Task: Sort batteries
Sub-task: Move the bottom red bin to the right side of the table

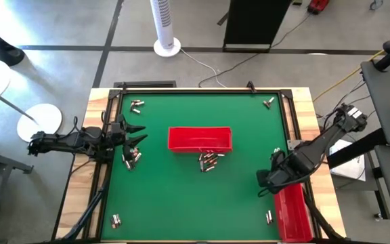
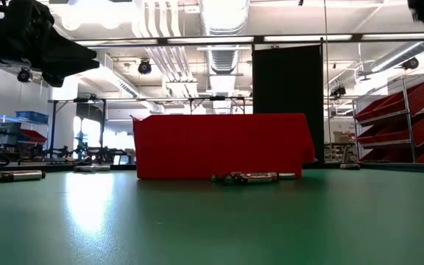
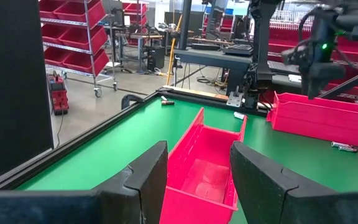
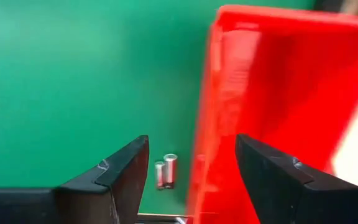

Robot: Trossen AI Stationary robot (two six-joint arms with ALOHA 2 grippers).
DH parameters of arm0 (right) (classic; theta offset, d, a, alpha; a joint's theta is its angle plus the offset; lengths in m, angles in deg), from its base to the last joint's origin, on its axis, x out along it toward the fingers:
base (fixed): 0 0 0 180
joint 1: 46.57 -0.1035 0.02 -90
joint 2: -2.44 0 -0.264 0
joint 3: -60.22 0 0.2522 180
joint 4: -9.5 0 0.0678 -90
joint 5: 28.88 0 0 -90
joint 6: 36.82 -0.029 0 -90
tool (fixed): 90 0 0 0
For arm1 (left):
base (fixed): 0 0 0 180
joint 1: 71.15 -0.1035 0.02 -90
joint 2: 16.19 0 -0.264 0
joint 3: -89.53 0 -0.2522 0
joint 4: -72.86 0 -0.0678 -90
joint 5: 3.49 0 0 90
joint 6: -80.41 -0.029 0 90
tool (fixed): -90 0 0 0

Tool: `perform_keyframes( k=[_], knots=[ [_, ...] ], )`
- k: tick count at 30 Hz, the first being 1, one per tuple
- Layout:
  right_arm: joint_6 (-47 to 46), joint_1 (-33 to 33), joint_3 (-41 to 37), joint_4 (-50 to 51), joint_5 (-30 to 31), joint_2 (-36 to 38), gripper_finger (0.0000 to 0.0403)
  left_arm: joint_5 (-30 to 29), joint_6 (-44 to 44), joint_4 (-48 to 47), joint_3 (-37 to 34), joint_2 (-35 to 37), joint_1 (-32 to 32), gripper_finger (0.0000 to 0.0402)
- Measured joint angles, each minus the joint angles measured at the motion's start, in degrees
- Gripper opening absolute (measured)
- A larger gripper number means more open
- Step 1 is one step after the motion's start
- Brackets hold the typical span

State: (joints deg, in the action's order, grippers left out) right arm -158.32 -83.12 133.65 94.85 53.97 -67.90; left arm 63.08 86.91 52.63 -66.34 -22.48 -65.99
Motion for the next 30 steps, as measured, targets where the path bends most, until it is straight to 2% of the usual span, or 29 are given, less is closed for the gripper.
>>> perform_keyframes(
  k=[5, 13, 30],
  knots=[
    [-0.1, -0.1, -8.8, -8.1, -2.1, 2.4, 0.0229, 0.0, 0.0, 0.0, 0.0, 0.0, 0.0, 0.0155],
    [2.5, -0.1, -13.9, -9.4, -6.8, 2.0, 0.0207, 0.0, 0.0, 0.0, 0.0, 0.0, 0.0, 0.0155],
    [-0.3, -0.3, -15.1, -10.6, -9.8, 2.0, 0.0017, 0.0, 0.0, 0.0, 0.0, 0.0, 0.0, 0.0155]
  ],
)
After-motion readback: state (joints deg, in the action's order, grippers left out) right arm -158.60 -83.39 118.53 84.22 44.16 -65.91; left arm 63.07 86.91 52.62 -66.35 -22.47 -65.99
